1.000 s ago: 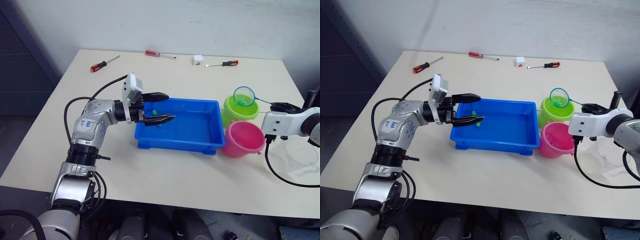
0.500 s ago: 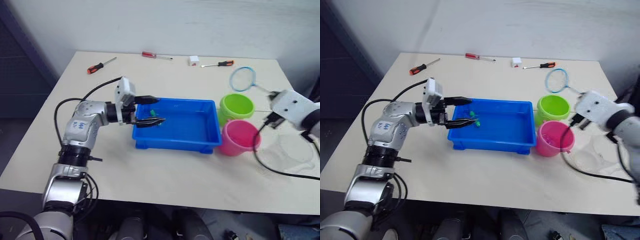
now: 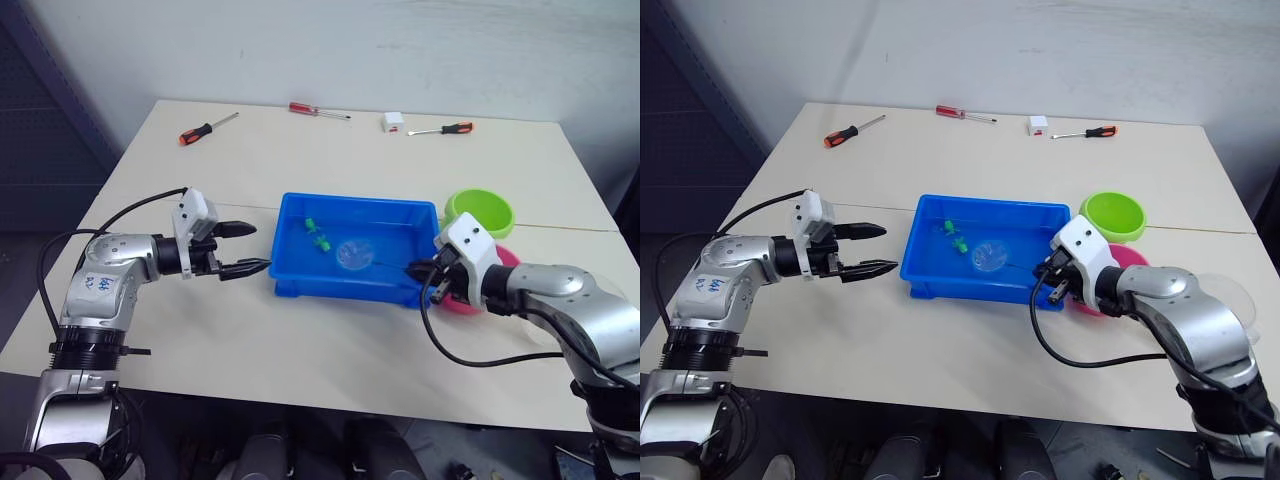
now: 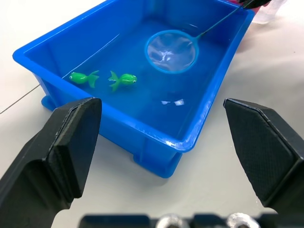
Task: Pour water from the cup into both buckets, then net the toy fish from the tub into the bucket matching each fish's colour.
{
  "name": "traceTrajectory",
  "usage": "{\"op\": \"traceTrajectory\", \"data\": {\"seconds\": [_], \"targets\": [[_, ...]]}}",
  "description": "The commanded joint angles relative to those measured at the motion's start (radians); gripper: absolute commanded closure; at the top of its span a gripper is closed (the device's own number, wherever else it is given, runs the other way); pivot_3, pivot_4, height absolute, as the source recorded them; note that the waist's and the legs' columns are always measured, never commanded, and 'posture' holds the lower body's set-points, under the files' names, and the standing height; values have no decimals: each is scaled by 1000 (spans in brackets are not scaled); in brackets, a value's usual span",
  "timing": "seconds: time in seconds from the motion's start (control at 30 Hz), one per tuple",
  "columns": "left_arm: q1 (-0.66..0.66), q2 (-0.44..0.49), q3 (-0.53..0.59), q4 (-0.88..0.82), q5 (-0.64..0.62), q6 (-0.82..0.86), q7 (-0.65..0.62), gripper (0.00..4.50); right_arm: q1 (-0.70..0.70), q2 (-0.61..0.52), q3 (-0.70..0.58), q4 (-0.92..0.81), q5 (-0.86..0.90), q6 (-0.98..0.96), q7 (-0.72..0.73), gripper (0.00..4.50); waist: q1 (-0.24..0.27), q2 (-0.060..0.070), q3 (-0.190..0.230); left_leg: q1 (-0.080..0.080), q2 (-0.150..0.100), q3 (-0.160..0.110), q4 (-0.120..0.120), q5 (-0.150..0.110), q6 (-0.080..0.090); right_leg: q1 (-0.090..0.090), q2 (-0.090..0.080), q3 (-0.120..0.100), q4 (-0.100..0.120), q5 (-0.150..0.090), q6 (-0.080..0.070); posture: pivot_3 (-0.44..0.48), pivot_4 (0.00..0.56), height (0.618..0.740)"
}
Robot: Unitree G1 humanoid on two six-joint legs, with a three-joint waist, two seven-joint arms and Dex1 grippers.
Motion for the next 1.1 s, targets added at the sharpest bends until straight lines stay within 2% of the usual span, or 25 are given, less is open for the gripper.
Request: {"op": "traceTrajectory", "data": {"seconds": [0.03, 0.27, 0.43, 0.57, 0.87, 1.1], "targets": [[17, 16, 44, -81, -28, 15, 26, 68, -59, -1, 70, 97, -51, -65, 32, 4500, -5, 0, 0, 0, 0, 0, 0, 0, 0, 0, 0, 0, 0, 0, 0, 0, 150, 740], [49, 29, 64, -145, -44, 39, 57, 68, -198, 55, 212, 283, -125, -149, 98, 4500, -14, 0, 0, 0, 0, 0, 0, 0, 0, -1, 0, 0, 1, 0, 0, 0, 150, 740], [73, 31, 79, -180, -49, 48, 83, 68, -269, 141, 232, 384, -151, -184, 99, 4500, -10, 0, 0, 0, 0, 0, 0, 0, -1, -1, 0, 0, 3, 0, 0, 0, 150, 740], [86, 35, 92, -198, -53, 53, 94, 68, -298, 194, 210, 396, -145, -175, 95, 4500, -9, 0, 0, -1, 0, 0, 0, 0, 0, -2, 0, 0, 2, 0, 0, 0, 150, 740], [65, 14, 73, -182, -80, 61, 85, 68, -251, 172, 55, 196, -35, -24, 87, 4500, -7, 0, 0, -3, 0, 0, 0, 0, 0, -3, 0, -1, 1, 0, 0, 0, 150, 740], [-81, -91, 22, -97, -97, 57, 72, 68, -165, 85, -149, -8, 58, 133, 35, 4500, 3, 0, 0, -7, 0, -2, 3, -1, 1, -4, 0, -2, 0, 0, 0, 0, 150, 740]]}}
